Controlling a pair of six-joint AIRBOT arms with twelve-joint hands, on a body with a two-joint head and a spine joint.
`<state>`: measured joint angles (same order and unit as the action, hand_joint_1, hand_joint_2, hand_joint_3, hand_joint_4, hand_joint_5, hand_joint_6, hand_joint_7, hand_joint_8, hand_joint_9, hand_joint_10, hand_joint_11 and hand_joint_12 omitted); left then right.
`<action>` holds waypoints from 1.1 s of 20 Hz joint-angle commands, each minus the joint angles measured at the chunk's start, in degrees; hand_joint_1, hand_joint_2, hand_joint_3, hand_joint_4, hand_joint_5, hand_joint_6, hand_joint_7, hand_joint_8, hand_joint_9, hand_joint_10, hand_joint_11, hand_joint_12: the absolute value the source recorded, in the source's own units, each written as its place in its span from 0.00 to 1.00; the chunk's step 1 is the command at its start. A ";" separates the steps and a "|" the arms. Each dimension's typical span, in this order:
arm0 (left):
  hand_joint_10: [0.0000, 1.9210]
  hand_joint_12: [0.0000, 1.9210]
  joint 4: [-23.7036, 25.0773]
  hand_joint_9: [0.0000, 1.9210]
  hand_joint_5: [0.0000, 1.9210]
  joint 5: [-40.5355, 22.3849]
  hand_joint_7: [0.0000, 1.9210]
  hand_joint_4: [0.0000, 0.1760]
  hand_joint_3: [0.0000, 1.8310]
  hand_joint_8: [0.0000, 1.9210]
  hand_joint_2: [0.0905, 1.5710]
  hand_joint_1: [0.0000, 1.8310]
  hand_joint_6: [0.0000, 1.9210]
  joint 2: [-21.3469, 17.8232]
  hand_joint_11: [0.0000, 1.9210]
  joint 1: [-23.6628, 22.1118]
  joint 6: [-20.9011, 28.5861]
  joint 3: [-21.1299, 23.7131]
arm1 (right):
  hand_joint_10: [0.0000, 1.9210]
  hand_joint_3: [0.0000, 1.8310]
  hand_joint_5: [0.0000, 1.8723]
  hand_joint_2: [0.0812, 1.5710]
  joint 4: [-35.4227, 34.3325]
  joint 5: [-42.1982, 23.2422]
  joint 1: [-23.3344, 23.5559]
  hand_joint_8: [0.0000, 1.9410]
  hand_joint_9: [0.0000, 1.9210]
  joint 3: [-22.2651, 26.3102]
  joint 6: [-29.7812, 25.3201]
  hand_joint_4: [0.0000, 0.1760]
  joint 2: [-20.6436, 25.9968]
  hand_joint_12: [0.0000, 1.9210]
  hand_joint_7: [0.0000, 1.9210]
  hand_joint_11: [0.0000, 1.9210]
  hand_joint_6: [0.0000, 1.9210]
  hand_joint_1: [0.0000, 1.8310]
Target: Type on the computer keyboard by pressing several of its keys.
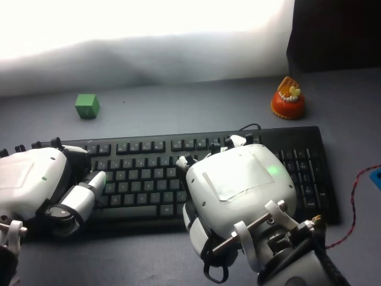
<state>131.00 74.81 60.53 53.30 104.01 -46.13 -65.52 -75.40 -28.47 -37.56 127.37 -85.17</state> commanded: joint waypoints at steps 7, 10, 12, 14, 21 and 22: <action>0.01 0.41 5.40 0.11 0.11 6.28 0.12 0.00 0.01 0.00 0.86 0.10 0.01 0.30 0.00 4.77 0.47 0.45 | 0.05 0.05 0.21 0.83 4.27 -2.49 -0.36 0.01 0.25 0.99 0.58 0.00 0.06 0.70 0.26 0.00 0.05 0.42; 0.01 0.41 7.44 0.12 0.11 6.26 0.12 0.00 0.00 0.00 0.85 0.11 0.01 0.96 0.00 7.48 0.70 0.61 | 0.04 0.04 0.22 0.83 0.61 -1.51 0.23 0.00 0.25 0.97 1.79 0.00 -0.50 0.70 0.26 0.00 0.05 0.45; 0.01 0.39 7.86 0.12 0.11 6.27 0.12 0.00 0.00 0.00 0.86 0.09 0.01 1.55 0.00 8.96 0.91 0.47 | 0.04 0.04 0.22 0.84 0.47 -0.21 0.72 0.00 0.25 0.77 1.32 0.00 -0.86 0.70 0.26 0.00 0.05 0.43; 0.01 0.39 9.14 0.12 0.12 6.29 0.12 0.00 0.00 0.00 0.86 0.10 0.01 2.52 0.00 9.57 1.02 -0.09 | 0.03 0.04 0.22 0.85 0.47 2.35 1.21 0.00 0.25 -0.45 -0.18 0.00 -1.05 0.70 0.25 0.00 0.04 0.42; 0.04 0.64 9.55 0.20 0.22 6.07 0.25 0.00 0.00 0.03 0.85 0.14 0.04 3.68 0.00 9.14 0.92 -0.36 | 0.16 0.01 0.30 0.84 0.47 9.17 0.72 0.01 0.26 -7.65 -5.81 0.00 -3.87 0.82 0.33 0.02 0.15 0.47; 0.05 0.65 9.55 0.20 0.22 6.07 0.25 0.00 0.00 0.03 0.85 0.13 0.04 3.66 0.00 9.11 0.93 -0.36 | 0.25 0.00 0.29 0.84 0.48 9.75 0.54 0.01 0.23 -8.65 -6.08 0.00 -4.61 0.83 0.33 0.01 0.18 0.47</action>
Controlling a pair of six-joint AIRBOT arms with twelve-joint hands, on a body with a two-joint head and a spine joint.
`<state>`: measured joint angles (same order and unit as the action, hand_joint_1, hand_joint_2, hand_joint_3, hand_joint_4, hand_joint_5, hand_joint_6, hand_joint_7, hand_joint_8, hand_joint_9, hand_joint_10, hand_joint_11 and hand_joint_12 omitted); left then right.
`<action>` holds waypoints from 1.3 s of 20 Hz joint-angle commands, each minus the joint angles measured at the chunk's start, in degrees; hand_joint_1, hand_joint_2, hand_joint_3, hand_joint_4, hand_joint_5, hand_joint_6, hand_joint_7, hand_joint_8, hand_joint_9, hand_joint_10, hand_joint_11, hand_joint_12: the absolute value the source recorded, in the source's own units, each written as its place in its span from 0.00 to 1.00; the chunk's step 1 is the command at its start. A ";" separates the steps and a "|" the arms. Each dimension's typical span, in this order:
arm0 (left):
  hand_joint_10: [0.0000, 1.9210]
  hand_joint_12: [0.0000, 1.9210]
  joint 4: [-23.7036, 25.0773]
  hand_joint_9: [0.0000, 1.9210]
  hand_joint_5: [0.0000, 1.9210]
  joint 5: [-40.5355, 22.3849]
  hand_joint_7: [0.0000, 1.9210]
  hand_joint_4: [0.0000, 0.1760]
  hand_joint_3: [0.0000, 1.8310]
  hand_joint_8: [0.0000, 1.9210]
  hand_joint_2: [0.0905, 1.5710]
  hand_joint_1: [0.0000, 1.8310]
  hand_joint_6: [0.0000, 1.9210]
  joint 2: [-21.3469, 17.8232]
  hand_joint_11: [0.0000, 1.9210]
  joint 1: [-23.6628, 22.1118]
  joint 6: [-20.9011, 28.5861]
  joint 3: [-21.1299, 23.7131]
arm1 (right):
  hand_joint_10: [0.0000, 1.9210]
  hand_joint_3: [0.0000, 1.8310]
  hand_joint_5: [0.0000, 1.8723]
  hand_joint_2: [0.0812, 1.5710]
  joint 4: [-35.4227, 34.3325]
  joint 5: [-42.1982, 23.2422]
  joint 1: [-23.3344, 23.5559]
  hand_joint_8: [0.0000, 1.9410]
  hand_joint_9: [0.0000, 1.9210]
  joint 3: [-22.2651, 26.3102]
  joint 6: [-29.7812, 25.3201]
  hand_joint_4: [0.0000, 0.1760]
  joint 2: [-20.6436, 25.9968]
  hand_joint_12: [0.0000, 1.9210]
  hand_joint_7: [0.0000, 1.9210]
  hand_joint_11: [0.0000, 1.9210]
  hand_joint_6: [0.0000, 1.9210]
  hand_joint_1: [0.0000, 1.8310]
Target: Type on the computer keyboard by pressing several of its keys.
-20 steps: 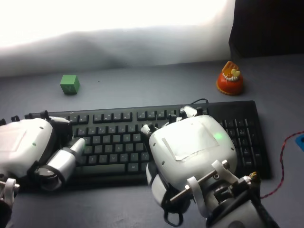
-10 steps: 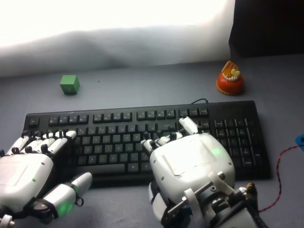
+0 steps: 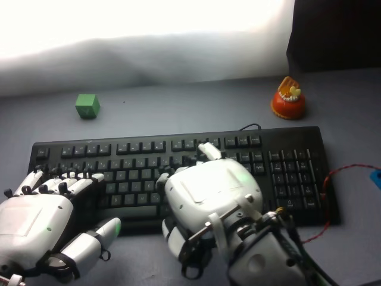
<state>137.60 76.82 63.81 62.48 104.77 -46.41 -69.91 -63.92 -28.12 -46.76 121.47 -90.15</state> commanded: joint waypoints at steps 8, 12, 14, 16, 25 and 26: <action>0.35 0.66 2.95 0.08 0.25 3.52 0.26 0.00 0.00 0.05 0.85 0.17 0.08 -0.05 0.00 -0.95 0.21 -0.67 | 0.42 0.00 0.25 0.84 4.91 -1.63 -0.97 0.01 0.17 -4.94 -2.66 0.00 -3.87 0.85 0.35 0.00 0.28 0.46; 0.28 0.58 2.95 0.09 0.28 3.23 0.26 0.00 0.00 0.02 0.84 0.18 0.15 -0.16 0.00 -1.35 0.21 -0.68 | 0.34 0.00 0.30 0.84 4.92 -1.83 -0.68 0.01 0.21 -7.29 -4.04 0.00 -4.94 0.83 0.35 0.00 0.29 0.46; 0.23 0.57 2.95 0.14 0.22 3.11 0.29 0.00 0.00 0.01 0.84 0.17 0.12 -0.18 0.00 -1.52 0.21 -0.74 | 0.40 0.00 0.25 0.84 4.92 -1.73 -0.60 0.01 0.23 -8.07 -4.03 0.00 -5.26 0.83 0.37 0.00 0.23 0.45; 0.22 0.61 2.95 0.17 0.21 2.96 0.31 0.00 0.00 0.01 0.84 0.16 0.07 -0.22 0.00 -1.68 0.21 -0.76 | 0.46 0.00 0.32 0.85 4.91 -1.08 -0.62 0.00 0.18 -8.54 -3.74 0.00 -5.29 0.85 0.35 0.00 0.19 0.43; 0.17 0.56 2.94 0.18 0.22 2.62 0.29 0.00 0.00 0.00 0.86 0.12 0.05 -0.46 0.00 -2.02 0.23 -0.75 | 0.48 0.01 0.29 0.86 -1.27 -1.64 0.87 0.00 0.19 -9.93 -1.56 0.00 -6.29 0.85 0.39 0.00 0.24 0.43; 0.16 0.56 2.94 0.16 0.31 2.62 0.29 0.00 0.00 0.00 0.86 0.12 0.09 -0.46 0.00 -2.05 0.23 -0.76 | 0.43 0.01 0.35 0.86 -1.80 -2.24 1.06 0.00 0.17 -9.93 -1.48 0.00 -6.54 0.85 0.37 0.00 0.23 0.43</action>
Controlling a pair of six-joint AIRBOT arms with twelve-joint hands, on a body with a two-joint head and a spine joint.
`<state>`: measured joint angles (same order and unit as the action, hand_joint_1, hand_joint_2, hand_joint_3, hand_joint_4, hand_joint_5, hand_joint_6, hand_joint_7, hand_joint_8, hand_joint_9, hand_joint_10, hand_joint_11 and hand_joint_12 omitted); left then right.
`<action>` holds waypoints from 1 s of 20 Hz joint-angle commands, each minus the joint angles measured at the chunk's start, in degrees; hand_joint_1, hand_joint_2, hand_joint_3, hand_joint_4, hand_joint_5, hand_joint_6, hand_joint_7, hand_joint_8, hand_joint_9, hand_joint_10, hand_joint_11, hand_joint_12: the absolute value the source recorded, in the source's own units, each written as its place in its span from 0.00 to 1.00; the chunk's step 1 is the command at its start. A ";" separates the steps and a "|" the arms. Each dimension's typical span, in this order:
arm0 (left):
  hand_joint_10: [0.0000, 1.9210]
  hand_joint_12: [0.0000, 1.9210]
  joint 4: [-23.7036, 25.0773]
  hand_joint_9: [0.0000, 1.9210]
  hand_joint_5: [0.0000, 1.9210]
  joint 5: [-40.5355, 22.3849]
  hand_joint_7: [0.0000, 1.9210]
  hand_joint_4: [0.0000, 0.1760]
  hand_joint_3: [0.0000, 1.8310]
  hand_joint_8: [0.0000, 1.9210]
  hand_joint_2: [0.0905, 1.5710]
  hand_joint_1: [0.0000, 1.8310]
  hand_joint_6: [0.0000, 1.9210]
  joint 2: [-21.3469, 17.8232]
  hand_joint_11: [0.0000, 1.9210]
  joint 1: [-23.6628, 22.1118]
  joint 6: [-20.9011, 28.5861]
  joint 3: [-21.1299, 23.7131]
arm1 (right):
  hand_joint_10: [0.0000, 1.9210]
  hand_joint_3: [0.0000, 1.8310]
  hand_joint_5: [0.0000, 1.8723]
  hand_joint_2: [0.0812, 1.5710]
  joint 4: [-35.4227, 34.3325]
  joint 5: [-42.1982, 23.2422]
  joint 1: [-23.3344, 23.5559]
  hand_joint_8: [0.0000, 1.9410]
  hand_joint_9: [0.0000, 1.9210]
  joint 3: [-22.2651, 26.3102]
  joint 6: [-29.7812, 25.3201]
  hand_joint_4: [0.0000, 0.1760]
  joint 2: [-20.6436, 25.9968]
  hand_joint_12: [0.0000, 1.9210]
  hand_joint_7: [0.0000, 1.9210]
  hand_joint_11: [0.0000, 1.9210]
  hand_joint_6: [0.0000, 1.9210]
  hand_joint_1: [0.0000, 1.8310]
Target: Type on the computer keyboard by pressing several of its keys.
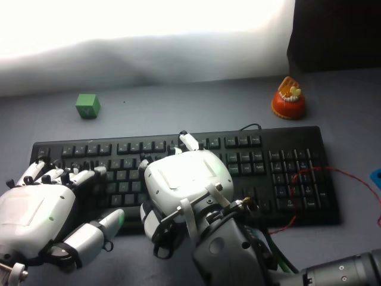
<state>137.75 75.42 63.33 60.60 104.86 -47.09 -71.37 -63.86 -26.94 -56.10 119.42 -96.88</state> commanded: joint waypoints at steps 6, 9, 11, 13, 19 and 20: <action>0.09 0.42 2.78 0.22 0.21 4.01 0.31 0.00 0.00 0.00 0.87 0.10 0.02 -0.06 0.00 -0.27 0.23 -0.11 | 0.14 0.00 0.31 0.85 -0.75 -4.72 0.17 0.00 0.30 -0.58 1.90 0.00 -1.20 0.73 0.37 0.00 0.13 0.43; 0.05 0.49 2.77 0.19 0.34 3.99 0.27 0.00 0.00 0.00 0.88 0.07 0.06 -0.09 0.00 -0.28 0.23 -0.14 | 0.11 0.01 0.42 0.86 -0.94 -5.09 0.26 0.00 0.24 -0.59 1.83 0.00 -1.32 0.76 0.34 0.00 0.16 0.42; 0.03 0.42 2.78 0.16 0.36 4.10 0.27 0.00 0.00 0.00 0.89 0.07 0.06 -0.09 0.00 -0.31 0.24 -0.12 | 0.10 0.01 0.42 0.87 -1.21 -5.22 0.24 0.01 0.25 -0.59 1.85 0.00 -1.39 0.74 0.33 0.00 0.15 0.40; 0.04 0.52 2.78 0.21 0.28 5.66 0.26 0.00 0.00 0.00 0.88 0.08 0.02 -0.14 0.00 -0.54 0.24 -0.30 | 0.13 0.01 0.37 0.87 -1.23 -5.33 0.24 0.01 0.31 -0.59 1.89 0.00 -1.39 0.76 0.35 0.00 0.13 0.39; 0.05 0.63 2.79 0.24 0.25 9.15 0.24 0.00 0.00 0.00 0.90 0.07 0.00 -0.14 0.00 -2.18 0.44 -2.32 | 0.13 0.01 0.32 0.87 -1.18 -5.67 0.23 0.00 0.33 -0.58 2.10 0.00 -1.19 0.79 0.35 0.02 0.09 0.42; 0.05 0.63 2.79 0.24 0.25 10.53 0.25 0.00 0.00 0.01 0.89 0.07 0.01 -0.21 0.00 -2.31 0.67 -2.51 | 0.13 0.01 0.31 0.87 -1.18 -5.81 0.50 0.00 0.33 -0.46 2.28 0.00 -0.88 0.79 0.35 0.02 0.09 0.41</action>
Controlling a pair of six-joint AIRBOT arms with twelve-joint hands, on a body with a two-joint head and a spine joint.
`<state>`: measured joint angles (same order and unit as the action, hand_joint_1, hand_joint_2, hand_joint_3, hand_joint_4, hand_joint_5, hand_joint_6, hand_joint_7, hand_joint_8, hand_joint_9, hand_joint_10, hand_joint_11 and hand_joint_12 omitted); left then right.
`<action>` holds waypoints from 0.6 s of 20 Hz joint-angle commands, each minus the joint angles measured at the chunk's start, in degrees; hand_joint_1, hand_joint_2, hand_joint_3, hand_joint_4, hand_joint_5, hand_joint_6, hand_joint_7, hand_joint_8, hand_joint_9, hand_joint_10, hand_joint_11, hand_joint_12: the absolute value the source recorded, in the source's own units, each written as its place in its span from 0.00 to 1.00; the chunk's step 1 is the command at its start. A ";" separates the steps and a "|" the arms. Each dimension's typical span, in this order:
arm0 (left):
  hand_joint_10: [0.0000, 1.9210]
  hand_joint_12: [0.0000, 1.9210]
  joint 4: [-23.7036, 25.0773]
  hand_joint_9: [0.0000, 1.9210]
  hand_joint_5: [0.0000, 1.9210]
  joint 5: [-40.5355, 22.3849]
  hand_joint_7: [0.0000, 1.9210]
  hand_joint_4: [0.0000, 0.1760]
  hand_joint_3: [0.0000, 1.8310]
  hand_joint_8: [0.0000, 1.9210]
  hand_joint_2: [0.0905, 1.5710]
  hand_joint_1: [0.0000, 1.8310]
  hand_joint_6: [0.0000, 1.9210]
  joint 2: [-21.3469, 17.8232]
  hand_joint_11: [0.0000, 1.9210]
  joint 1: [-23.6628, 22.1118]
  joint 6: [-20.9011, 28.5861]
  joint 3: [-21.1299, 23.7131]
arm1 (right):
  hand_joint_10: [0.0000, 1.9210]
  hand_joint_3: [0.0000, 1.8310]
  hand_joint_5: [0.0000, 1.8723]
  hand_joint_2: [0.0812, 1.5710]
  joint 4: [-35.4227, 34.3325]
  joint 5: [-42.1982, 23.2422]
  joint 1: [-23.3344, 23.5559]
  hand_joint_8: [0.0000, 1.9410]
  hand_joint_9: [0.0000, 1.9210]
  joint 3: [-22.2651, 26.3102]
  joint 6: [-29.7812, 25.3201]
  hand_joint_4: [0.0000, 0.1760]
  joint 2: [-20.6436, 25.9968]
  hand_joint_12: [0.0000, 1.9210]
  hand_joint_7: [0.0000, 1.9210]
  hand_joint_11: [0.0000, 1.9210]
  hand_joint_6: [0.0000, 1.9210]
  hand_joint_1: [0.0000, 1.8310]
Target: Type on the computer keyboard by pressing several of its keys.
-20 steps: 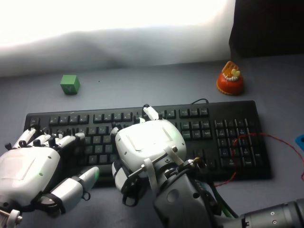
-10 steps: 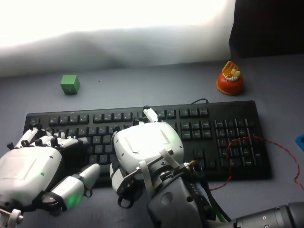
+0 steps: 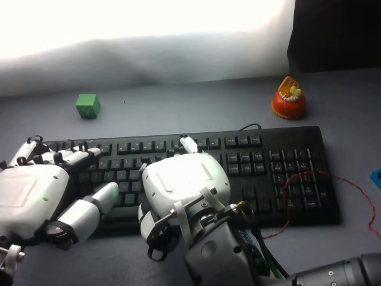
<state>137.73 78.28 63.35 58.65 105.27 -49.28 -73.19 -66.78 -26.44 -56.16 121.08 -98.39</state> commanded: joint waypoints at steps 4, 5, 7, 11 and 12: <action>0.04 0.63 3.65 0.23 0.25 9.34 0.24 0.00 0.00 0.00 0.90 0.07 0.00 0.52 0.00 0.18 -0.12 -0.54 | 0.12 0.01 0.30 0.88 0.64 -2.97 1.10 0.00 0.32 2.61 0.68 0.00 4.30 0.78 0.35 0.01 0.08 0.39; 0.04 0.62 4.23 0.23 0.25 9.35 0.25 0.00 0.00 0.00 0.89 0.07 0.00 0.93 0.00 0.34 -0.12 -0.58 | 0.12 0.01 0.31 0.88 0.65 -2.93 1.31 0.00 0.31 3.39 0.80 0.00 5.28 0.78 0.34 0.01 0.08 0.40; 0.04 0.62 5.23 0.22 0.25 9.69 0.24 0.00 0.00 0.00 0.90 0.07 0.00 2.03 0.00 0.42 -0.31 -0.74 | 0.12 0.01 0.32 0.88 0.65 -2.96 1.98 0.00 0.31 4.83 1.38 0.00 7.33 0.78 0.35 0.01 0.08 0.40; 0.03 0.60 5.35 0.22 0.19 9.84 0.25 0.00 0.00 0.00 0.88 0.12 0.00 3.49 0.00 0.56 -0.84 -0.78 | 0.11 0.01 0.32 0.89 0.64 -1.09 3.41 0.00 0.31 8.18 1.63 0.00 13.07 0.78 0.35 0.00 0.07 0.38; 0.03 0.60 5.35 0.23 0.19 9.84 0.25 0.00 0.00 0.00 0.87 0.13 0.00 3.72 0.00 0.57 -1.05 -0.92 | 0.11 0.01 0.32 0.88 0.64 -0.32 3.60 0.00 0.31 9.63 1.69 0.00 14.99 0.78 0.35 0.00 0.07 0.39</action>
<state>139.87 81.52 67.02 59.22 104.31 -49.93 -77.19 -65.73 -23.55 -46.87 122.89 -83.24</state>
